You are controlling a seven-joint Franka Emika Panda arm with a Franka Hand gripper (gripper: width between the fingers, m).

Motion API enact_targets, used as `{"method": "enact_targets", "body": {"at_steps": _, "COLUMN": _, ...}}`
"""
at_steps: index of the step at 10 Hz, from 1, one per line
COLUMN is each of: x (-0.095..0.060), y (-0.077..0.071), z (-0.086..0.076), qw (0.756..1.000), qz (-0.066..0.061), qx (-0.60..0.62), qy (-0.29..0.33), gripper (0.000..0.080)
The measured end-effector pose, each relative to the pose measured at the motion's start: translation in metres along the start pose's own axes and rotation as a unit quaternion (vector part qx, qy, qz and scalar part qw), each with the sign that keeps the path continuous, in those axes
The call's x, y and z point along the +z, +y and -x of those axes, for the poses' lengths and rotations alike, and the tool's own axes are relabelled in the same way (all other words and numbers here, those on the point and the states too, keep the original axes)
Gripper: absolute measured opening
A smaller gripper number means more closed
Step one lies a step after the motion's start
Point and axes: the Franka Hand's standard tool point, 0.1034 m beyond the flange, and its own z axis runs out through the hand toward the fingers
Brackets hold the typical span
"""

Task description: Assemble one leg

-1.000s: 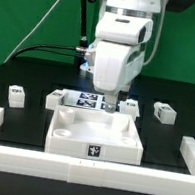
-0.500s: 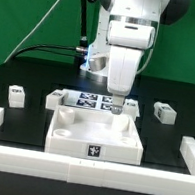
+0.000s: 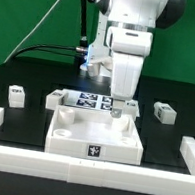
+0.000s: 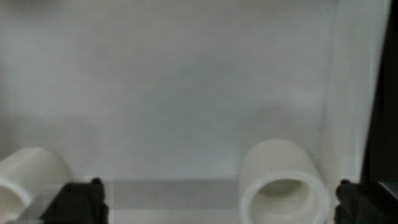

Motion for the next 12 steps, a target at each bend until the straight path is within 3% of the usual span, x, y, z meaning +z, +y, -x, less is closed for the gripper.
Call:
{"method": "enact_targets", "body": {"at_steps": 3, "x": 0.006, "y": -0.016, "z": 0.012, "qw": 1.000, "qz": -0.010, "qx": 0.000, "qy": -0.003, "gripper": 0.0650}}
{"method": "enact_targets", "body": {"at_steps": 7, "x": 0.030, "y": -0.040, "z": 0.013, "qw": 0.999, "qz": -0.039, "qx": 0.003, "qy": 0.000, "gripper": 0.0650}}
{"method": "enact_targets", "body": {"at_steps": 10, "x": 0.035, "y": -0.043, "z": 0.014, "qw": 0.999, "qz": -0.044, "qx": 0.005, "qy": 0.001, "gripper": 0.0650}}
{"method": "enact_targets", "body": {"at_steps": 12, "x": 0.035, "y": -0.043, "z": 0.014, "qw": 0.999, "qz": -0.044, "qx": 0.006, "qy": 0.001, "gripper": 0.0393}}
